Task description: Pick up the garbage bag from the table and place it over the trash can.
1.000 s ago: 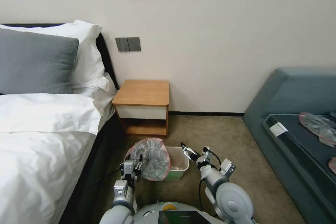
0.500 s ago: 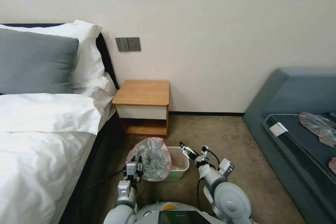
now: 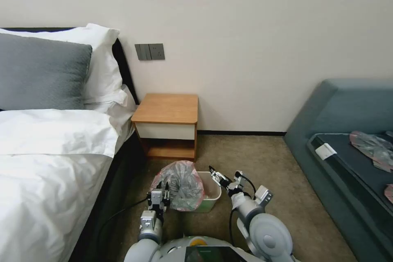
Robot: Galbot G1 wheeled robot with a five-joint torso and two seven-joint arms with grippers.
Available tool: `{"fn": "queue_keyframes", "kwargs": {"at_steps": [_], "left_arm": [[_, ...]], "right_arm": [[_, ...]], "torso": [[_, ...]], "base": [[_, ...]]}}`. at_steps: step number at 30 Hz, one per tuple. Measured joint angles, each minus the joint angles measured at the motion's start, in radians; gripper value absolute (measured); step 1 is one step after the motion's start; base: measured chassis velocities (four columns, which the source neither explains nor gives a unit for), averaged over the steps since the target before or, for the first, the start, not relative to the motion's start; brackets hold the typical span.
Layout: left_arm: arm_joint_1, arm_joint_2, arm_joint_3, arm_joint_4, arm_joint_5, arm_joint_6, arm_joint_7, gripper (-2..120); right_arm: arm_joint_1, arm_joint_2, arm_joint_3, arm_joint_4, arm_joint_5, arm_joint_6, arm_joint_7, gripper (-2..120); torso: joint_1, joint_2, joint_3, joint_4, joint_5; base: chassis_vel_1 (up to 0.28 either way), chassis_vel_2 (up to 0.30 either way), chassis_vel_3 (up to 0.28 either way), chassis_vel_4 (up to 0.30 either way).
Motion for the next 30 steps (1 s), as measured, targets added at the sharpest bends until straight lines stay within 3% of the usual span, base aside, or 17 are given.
{"fn": "queue_keyframes", "kwargs": {"at_steps": [9, 19, 30], "left_arm": [[-0.019, 0.007, 0.013, 0.013, -0.004, 0.013, 0.002, 28], [-0.077, 0.049, 0.039, -0.006, -0.097, 0.125, -0.025, 28], [-0.110, 0.042, 0.016, 0.000, -0.108, 0.182, -0.070, 28]], "right_arm": [[0.010, 0.004, -0.021, -0.007, -0.009, 0.008, 0.003, 100], [0.027, 0.004, -0.061, -0.032, -0.032, 0.043, 0.015, 100], [0.061, -0.015, -0.133, -0.079, -0.063, 0.065, 0.018, 100]], "torso": [[0.000, 0.000, 0.000, 0.0000, 0.0000], [0.000, 0.000, 0.000, 0.0000, -0.0001], [0.000, 0.000, 0.000, 0.0000, -0.0002]], "base": [[0.000, 0.000, 0.000, 0.000], [0.000, 0.000, 0.000, 0.000], [0.000, 0.000, 0.000, 0.000]]}}
